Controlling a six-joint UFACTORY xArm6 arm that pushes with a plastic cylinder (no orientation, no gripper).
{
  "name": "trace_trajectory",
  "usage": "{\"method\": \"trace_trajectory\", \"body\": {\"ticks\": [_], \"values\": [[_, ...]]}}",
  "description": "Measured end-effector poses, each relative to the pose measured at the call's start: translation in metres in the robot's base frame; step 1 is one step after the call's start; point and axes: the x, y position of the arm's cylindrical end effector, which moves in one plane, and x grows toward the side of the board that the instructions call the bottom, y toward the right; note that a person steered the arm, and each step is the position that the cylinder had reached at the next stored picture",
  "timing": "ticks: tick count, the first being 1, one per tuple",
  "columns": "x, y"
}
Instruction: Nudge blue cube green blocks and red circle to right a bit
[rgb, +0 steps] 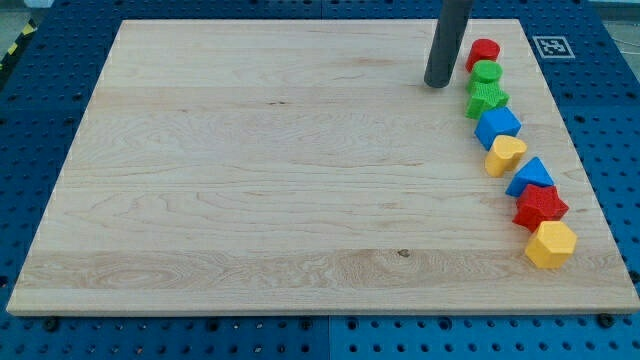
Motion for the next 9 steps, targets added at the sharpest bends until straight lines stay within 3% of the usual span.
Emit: {"method": "trace_trajectory", "body": {"ticks": [5, 7, 9], "values": [[0.086, 0.023], [0.09, 0.045], [0.065, 0.037]]}}
